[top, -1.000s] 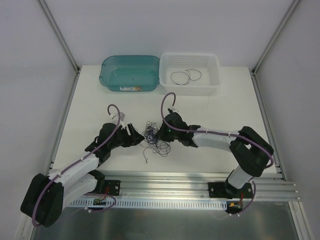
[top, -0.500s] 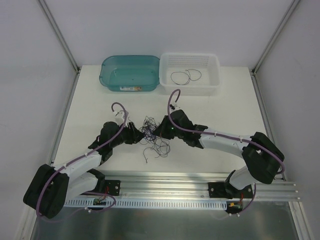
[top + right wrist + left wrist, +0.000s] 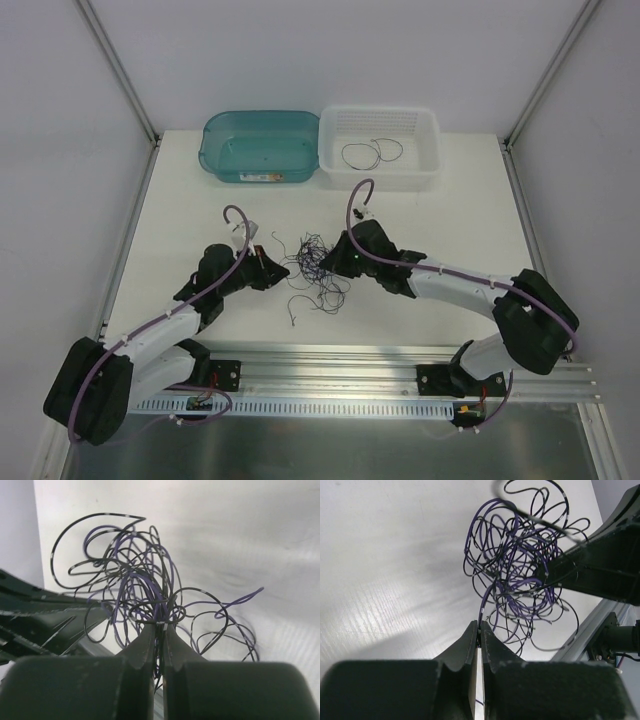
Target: Untangle the cables
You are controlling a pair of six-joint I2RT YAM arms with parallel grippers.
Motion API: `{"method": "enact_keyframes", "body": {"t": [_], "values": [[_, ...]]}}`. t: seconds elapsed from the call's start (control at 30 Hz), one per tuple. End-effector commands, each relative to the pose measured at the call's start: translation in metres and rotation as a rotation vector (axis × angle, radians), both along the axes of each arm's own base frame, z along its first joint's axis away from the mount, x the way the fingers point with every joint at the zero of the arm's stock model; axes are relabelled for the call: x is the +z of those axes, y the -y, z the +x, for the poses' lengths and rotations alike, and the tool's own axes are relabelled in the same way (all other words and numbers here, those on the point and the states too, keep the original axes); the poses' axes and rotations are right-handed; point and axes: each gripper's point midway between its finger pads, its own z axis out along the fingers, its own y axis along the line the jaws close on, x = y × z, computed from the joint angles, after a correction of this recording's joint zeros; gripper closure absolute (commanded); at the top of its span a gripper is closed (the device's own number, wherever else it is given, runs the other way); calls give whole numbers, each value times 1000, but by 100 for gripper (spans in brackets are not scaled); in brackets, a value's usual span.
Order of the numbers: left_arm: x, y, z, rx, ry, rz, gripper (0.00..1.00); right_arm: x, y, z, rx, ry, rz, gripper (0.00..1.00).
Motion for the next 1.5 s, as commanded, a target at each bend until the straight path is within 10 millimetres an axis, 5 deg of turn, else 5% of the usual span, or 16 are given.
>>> {"method": "enact_keyframes", "body": {"t": [0.0, 0.27, 0.6, 1.07, 1.47], "values": [[7, -3, -3, 20, 5, 2, 100, 11, 24, 17, -70, 76, -52, 99], [13, -7, -6, 38, -38, 19, 100, 1, 49, 21, -102, 84, -154, 99], [13, 1, -13, -5, -87, -22, 98, 9, 25, 13, 38, 121, -142, 99], [5, 1, -9, -12, -80, 10, 45, 25, 3, 1, 158, 149, -97, 99], [7, 22, -26, -206, -39, -40, 55, 35, -6, -4, 197, 159, -41, 99]]}}
